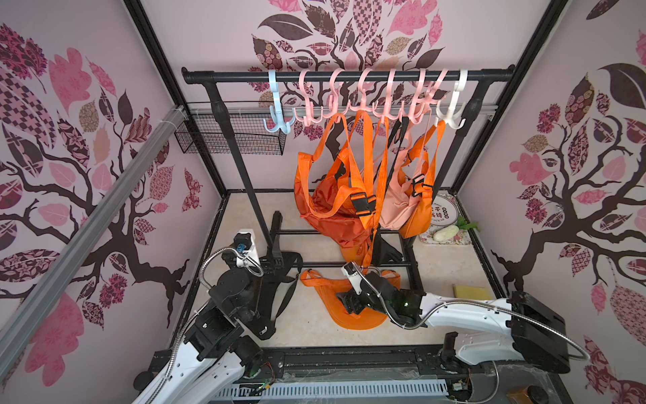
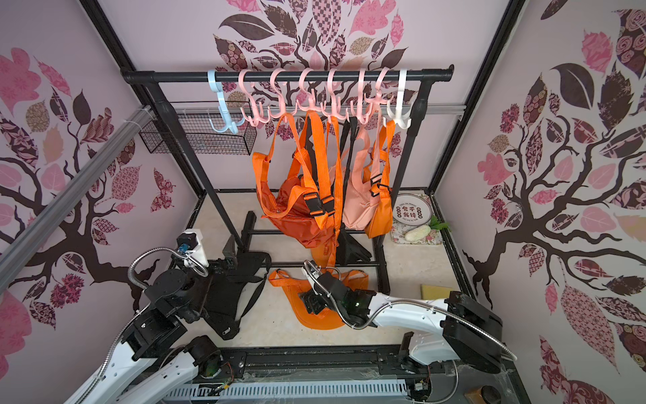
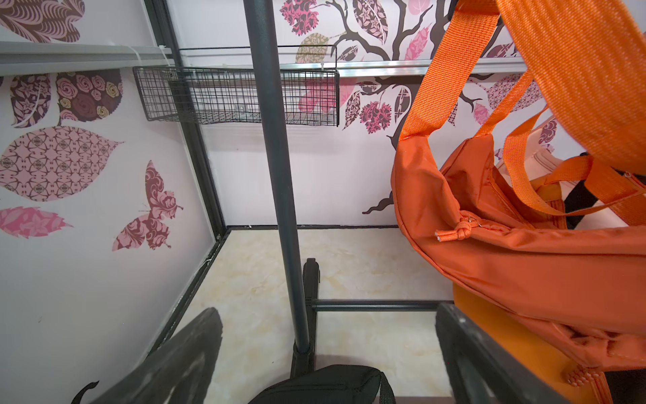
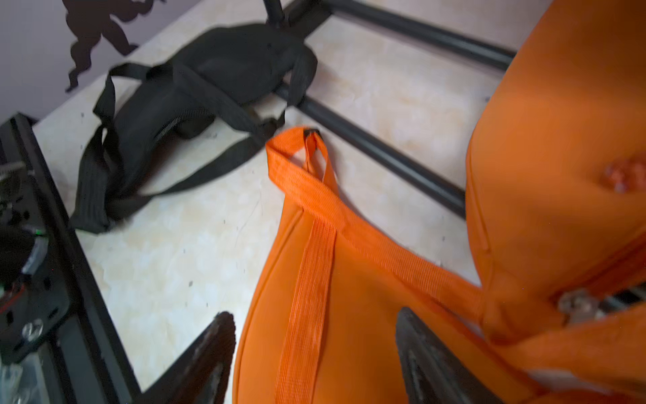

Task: Hang the bag on a hook
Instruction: Pick up the bag from the center of the board.

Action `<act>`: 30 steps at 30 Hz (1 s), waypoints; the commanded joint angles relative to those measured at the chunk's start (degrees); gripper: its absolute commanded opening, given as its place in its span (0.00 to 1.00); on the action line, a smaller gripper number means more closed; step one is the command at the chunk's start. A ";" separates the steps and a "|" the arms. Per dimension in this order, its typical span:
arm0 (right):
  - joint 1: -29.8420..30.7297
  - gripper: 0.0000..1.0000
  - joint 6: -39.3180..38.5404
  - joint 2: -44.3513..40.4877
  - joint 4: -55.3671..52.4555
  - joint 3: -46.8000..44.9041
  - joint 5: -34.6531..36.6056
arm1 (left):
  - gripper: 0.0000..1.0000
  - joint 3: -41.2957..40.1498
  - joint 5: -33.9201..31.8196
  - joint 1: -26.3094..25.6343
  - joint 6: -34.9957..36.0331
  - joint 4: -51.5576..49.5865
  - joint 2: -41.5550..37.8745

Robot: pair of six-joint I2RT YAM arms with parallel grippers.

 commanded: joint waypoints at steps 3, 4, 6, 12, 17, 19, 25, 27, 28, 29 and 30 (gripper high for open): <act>2.87 0.78 3.91 -1.59 -10.58 -3.27 -3.42 | 0.98 -0.85 0.70 -0.21 -0.28 0.49 0.05; 3.13 0.78 4.24 -0.98 -10.85 -3.67 -3.23 | 0.98 -0.76 0.79 -0.23 -0.28 0.52 0.03; 3.33 0.78 4.90 0.35 -11.06 -4.15 -3.02 | 0.98 -0.82 0.79 -0.20 -0.29 0.41 0.10; 4.14 0.69 4.67 1.50 -9.22 -4.90 -1.39 | 0.98 -0.85 0.81 -0.28 -0.23 0.43 0.38; 4.58 0.61 3.50 1.57 -8.05 -4.20 0.94 | 0.98 -0.71 1.17 -0.23 -0.32 0.28 0.52; 4.75 0.61 3.39 1.90 -7.85 -3.26 2.75 | 0.98 -0.78 1.42 -0.23 -0.32 0.24 0.60; 5.38 0.66 2.78 4.46 -6.36 -1.68 4.85 | 0.98 -0.67 1.72 -0.25 -0.35 0.03 0.75; 5.52 0.61 2.43 5.79 -5.50 -1.95 5.56 | 0.98 -0.67 1.82 -0.28 -0.29 0.09 0.56; 5.50 0.57 2.19 6.37 -5.36 -2.06 5.66 | 0.98 -0.52 1.88 -0.20 -0.35 0.09 0.66; 5.51 0.51 2.25 6.95 -5.29 -2.04 5.90 | 0.98 -0.66 1.87 -0.24 -0.35 0.07 0.73; 5.46 0.40 2.00 7.12 -5.38 -2.11 5.84 | 0.98 -0.67 1.95 -0.20 -0.28 0.09 0.76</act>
